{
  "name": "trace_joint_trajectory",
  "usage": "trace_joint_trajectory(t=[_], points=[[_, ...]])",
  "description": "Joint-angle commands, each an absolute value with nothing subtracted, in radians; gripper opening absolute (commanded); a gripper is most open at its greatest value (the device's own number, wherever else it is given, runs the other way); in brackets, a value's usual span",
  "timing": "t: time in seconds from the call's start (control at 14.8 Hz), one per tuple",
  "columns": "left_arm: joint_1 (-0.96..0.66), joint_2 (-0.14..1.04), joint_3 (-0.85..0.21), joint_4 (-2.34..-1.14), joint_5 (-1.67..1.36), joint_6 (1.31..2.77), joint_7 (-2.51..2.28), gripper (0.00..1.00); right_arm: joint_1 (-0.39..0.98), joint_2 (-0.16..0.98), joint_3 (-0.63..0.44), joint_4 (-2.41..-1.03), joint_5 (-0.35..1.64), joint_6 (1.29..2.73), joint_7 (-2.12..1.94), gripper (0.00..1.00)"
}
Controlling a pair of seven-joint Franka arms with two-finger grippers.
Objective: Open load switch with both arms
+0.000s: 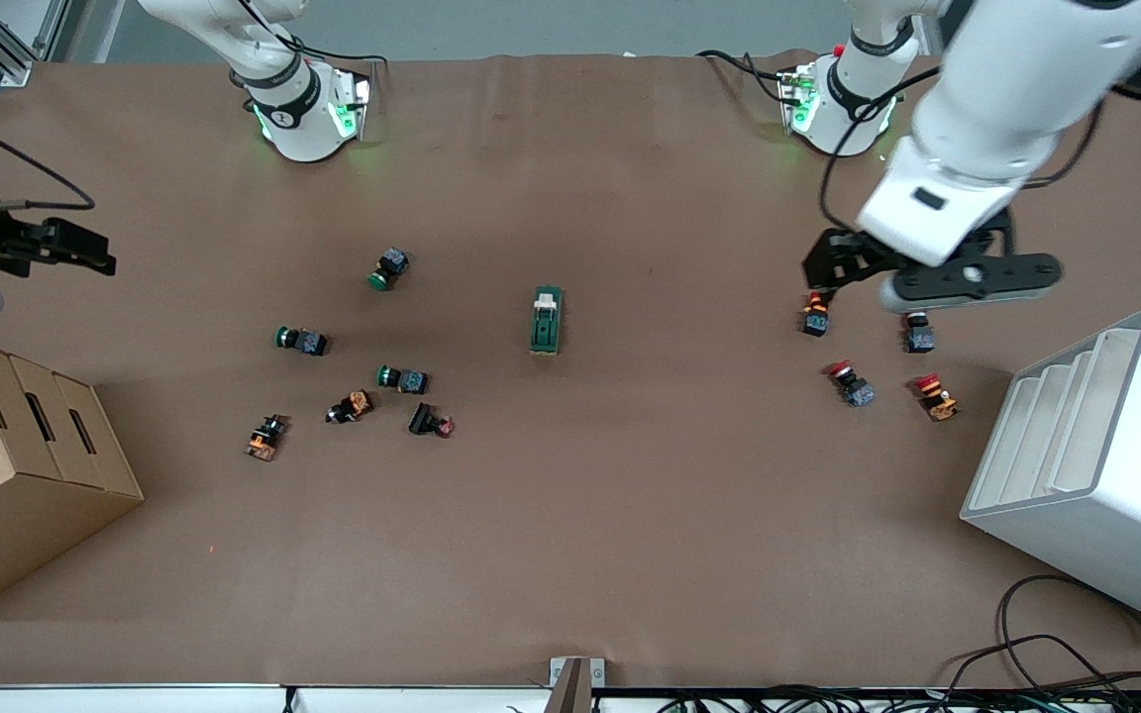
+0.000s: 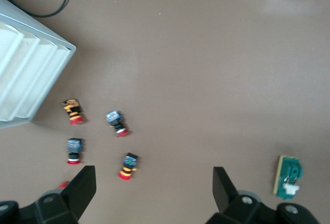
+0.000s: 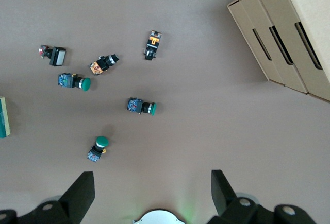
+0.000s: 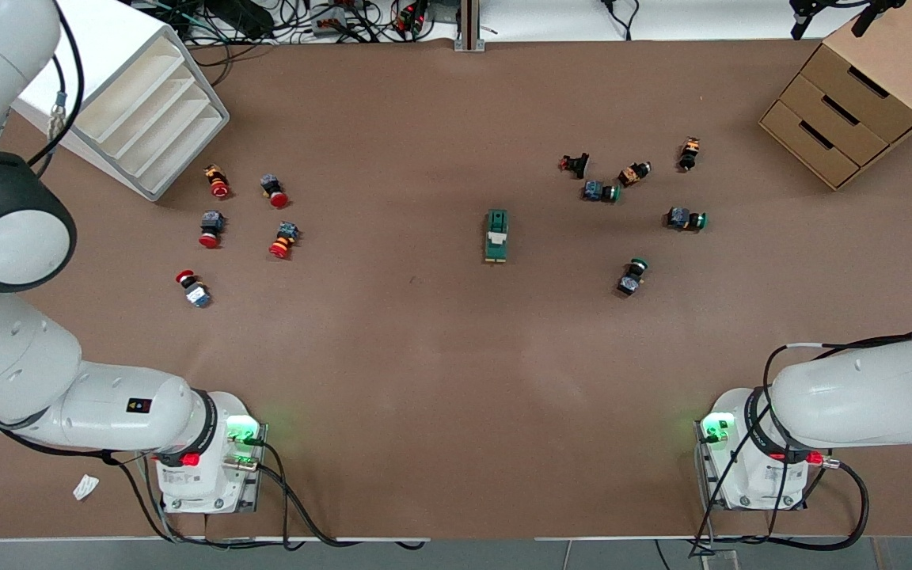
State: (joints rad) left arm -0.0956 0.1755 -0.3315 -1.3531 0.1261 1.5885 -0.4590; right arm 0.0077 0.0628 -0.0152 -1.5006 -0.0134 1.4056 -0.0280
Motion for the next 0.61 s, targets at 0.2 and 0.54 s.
trace_joint_trajectory(t=[0.2, 0.54], points=[[-0.092, 0.084, -0.155, -1.433, 0.006, 1.565, -0.151, 1.00, 0.032, -0.023, -0.048, -1.571, -0.015, 1.419, -0.035, 1.00], [-0.026, 0.074, -0.146, -1.431, -0.035, 1.520, -0.086, 1.00, 0.028, -0.096, -0.046, -1.571, -0.014, 1.365, -0.034, 1.00]])
